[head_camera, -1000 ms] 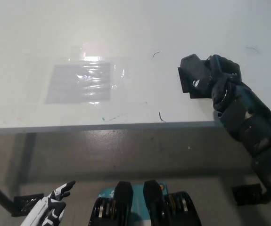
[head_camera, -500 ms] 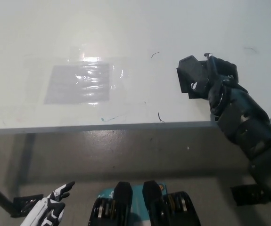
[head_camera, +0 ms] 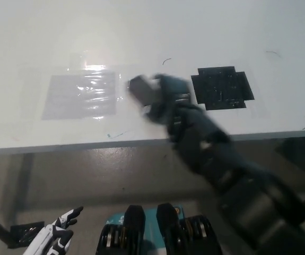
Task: A whiteboard eraser is kept on the black marked spot on the table infront of the robot and the robot uses its right hand to swipe it back and forth on the table twice to clean it
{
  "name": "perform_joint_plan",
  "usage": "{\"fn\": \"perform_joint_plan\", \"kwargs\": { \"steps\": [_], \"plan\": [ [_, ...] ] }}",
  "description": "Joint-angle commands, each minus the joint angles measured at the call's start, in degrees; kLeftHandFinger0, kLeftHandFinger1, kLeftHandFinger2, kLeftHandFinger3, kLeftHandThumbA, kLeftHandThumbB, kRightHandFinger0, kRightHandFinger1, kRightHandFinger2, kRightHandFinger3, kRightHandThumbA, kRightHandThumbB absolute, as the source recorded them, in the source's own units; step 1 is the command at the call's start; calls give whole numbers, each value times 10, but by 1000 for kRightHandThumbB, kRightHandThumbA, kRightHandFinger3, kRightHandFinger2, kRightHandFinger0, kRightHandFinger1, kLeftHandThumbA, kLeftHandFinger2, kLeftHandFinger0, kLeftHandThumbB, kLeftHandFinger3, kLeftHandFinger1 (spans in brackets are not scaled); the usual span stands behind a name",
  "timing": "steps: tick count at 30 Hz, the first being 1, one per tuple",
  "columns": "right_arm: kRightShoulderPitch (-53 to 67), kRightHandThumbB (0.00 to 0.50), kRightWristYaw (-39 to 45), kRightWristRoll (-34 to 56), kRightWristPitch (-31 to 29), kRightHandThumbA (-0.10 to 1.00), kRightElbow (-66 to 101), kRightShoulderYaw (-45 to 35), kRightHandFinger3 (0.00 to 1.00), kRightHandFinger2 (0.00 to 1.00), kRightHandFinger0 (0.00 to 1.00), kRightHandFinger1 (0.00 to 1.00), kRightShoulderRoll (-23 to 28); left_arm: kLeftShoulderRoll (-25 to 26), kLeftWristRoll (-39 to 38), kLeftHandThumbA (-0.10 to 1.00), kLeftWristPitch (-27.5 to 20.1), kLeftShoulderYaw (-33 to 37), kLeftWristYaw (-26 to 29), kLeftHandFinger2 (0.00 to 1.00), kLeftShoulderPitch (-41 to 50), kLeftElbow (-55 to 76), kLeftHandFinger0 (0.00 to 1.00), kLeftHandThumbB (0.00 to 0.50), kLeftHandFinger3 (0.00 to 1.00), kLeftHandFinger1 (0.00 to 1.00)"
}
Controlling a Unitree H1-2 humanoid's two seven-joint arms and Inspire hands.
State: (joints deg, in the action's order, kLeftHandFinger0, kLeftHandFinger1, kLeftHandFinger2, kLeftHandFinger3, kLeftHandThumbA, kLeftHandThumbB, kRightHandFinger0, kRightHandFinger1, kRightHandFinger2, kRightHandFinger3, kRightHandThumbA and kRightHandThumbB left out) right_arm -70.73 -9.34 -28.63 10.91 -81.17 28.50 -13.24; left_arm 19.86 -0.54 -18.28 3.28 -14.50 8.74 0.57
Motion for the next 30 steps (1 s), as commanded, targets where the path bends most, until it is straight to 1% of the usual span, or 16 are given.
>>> {"fn": "perform_joint_plan", "kwargs": {
  "steps": [1,4,6,7,8,11,14,15,18,20,21,22,23,24,27,30],
  "plan": [
    [-59,176,27,3,-23,-78,11,-1,765,205,16,56,-56,8,0,938,-16,-4,-3,1000,-1,6,1000,415,1000,1000],
    [-56,176,28,1,-32,-100,9,1,739,186,0,32,-60,8,4,939,-23,-4,-2,1000,1,4,1000,405,1000,1000],
    [-54,171,29,-3,-30,-100,8,5,854,192,0,21,-57,8,4,938,-24,-5,-3,1000,2,4,1000,404,1000,1000],
    [-50,174,28,-5,-27,-100,6,6,864,210,10,42,-50,9,2,938,-23,-5,-3,1000,3,5,1000,404,1000,1000],
    [-49,173,29,-5,-24,-85,5,6,873,296,82,126,-45,10,1,938,-21,-5,-4,1000,3,7,1000,404,1000,1000],
    [-40,182,29,-7,-21,-16,4,8,865,346,100,151,-24,12,2,939,-19,-6,-4,1000,3,9,1000,406,1000,1000],
    [-22,170,19,-10,-23,-97,3,12,845,208,0,9,12,11,2,937,-18,-4,-6,1000,1,9,1000,408,1000,1000],
    [-18,166,22,-11,-21,-87,3,13,821,216,0,13,22,11,2,935,-19,-4,-6,1000,1,9,1000,407,1000,1000],
    [-4,164,22,-11,-23,-38,7,14,919,219,8,36,63,10,5,931,-21,-4,-5,1000,0,6,1000,405,1000,1000],
    [6,179,18,-11,-28,-54,9,14,795,166,0,0,89,10,5,931,-21,-3,-5,1000,1,7,1000,405,1000,1000],
    [9,182,22,-10,-25,-45,9,14,738,193,29,45,102,10,4,930,-21,-3,-5,1000,1,6,1000,405,1000,1000],
    [14,160,25,-10,-21,-71,8,13,806,213,47,62,121,10,5,931,-20,-3,-5,1000,1,7,1000,405,1000,1000],
    [19,153,22,-11,-22,-95,8,13,882,170,10,13,135,7,5,931,-20,-2,-4,1000,1,7,1000,407,1000,1000],
    [25,152,19,-13,-24,-100,8,15,825,98,0,1,150,7,4,929,-17,-2,-5,1000,2,8,1000,409,1000,1000],
    [51,146,12,-12,-36,-94,11,13,706,127,0,43,210,7,4,925,-16,-2,-5,1000,3,10,1000,410,1000,1000],
    [73,152,19,-12,-31,0,18,12,757,302,185,195,262,9,5,927,-20,-2,-5,1000,4,9,1000,401,1000,1000]
  ]
}}
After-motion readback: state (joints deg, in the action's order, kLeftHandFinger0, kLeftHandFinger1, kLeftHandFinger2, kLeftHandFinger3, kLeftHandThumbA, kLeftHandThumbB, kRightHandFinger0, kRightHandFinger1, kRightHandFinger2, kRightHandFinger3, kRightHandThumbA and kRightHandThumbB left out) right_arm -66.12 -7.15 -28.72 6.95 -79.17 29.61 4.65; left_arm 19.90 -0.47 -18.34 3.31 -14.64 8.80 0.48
